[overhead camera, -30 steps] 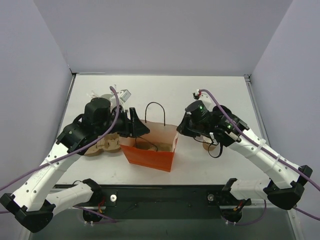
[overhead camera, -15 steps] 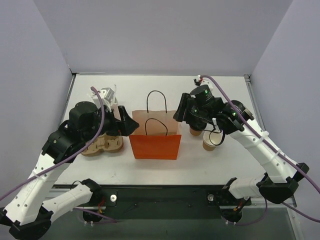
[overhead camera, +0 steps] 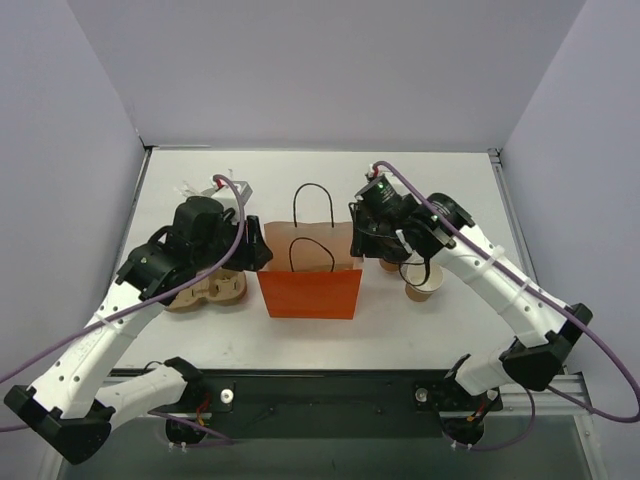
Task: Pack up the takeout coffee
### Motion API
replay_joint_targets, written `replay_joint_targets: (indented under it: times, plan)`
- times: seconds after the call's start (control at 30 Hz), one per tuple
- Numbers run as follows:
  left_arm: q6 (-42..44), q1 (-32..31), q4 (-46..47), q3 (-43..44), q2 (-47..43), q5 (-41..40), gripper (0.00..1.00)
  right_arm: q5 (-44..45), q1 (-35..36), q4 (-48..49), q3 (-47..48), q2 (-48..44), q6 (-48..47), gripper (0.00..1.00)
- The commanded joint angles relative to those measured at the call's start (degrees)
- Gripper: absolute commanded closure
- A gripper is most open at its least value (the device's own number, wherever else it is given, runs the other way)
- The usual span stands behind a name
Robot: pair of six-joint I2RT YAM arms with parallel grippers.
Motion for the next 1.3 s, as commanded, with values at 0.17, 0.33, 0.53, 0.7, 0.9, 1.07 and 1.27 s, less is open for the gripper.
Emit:
replay_joint_targets:
  times: [0.17, 0.33, 0.53, 0.7, 0.9, 1.07, 1.27]
  plan:
    - [4.60, 0.14, 4.71, 5.25, 4.65, 3.85, 0.94, 8.48, 0.21, -8.52, 10.46, 6.76, -5.23, 0.99]
    - [3.11, -0.21, 2.69, 9.73, 5.00, 3.50, 1.00, 10.50, 1.35, -14.75, 15.38, 8.61, -5.23, 1.00]
    - [2.06, -1.79, -1.26, 21.68, 7.36, 0.34, 1.00, 8.13, 1.35, -19.16, 30.15, 11.68, -4.00, 1.00]
    - [-1.37, -1.88, -3.92, 18.90, 7.21, 2.18, 1.00, 7.16, 1.18, -18.65, 27.89, 11.25, -2.33, 1.00]
    - [-5.24, -2.50, 5.40, -2.46, 2.18, 2.70, 1.00, 9.88, 0.56, -8.80, 8.20, 7.56, -5.40, 0.98]
    - [-4.54, -2.58, 2.60, 3.48, 3.50, 3.67, 0.85, 8.31, 0.73, -13.71, 17.30, 10.29, -4.79, 0.79]
    - [-2.87, -2.67, 1.02, 8.67, 2.63, 3.14, 0.97, 6.28, 1.35, -15.65, 22.77, 9.14, -2.24, 1.00]
